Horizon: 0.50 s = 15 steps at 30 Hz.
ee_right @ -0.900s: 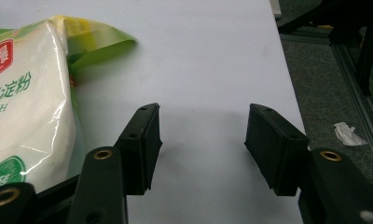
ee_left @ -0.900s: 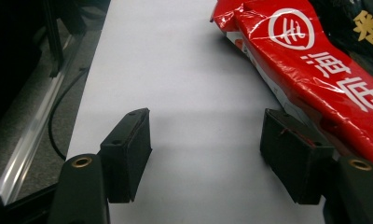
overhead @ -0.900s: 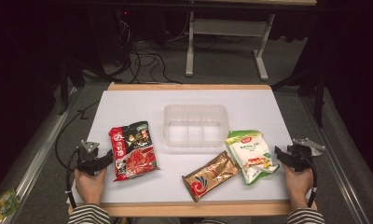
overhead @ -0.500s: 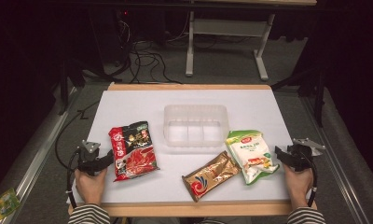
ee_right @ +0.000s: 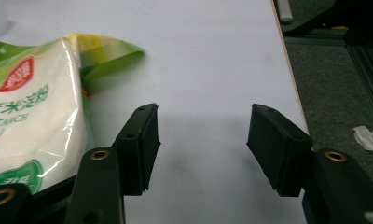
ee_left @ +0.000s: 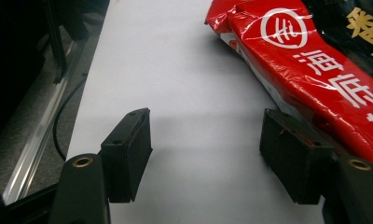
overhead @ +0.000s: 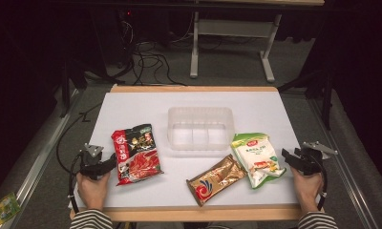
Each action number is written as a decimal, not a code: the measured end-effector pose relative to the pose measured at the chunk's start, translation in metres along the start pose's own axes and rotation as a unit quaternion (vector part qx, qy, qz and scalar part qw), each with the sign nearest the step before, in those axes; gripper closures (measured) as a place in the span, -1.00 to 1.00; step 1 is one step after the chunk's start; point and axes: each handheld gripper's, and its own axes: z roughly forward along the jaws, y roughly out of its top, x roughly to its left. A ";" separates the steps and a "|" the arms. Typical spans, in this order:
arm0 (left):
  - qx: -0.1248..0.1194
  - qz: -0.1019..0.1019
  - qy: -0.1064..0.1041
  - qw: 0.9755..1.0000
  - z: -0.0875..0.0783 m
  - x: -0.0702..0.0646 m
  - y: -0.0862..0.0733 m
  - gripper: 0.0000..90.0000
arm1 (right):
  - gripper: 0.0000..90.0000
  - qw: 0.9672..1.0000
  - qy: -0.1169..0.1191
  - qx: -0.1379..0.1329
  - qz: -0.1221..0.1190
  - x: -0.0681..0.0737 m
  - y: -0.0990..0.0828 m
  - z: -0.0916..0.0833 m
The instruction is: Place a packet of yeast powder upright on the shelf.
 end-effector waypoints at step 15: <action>-0.003 0.007 0.006 1.000 0.000 -0.002 0.000 -0.24 | -0.05 0.998 0.054 -0.006 -0.038 0.002 0.012 -0.022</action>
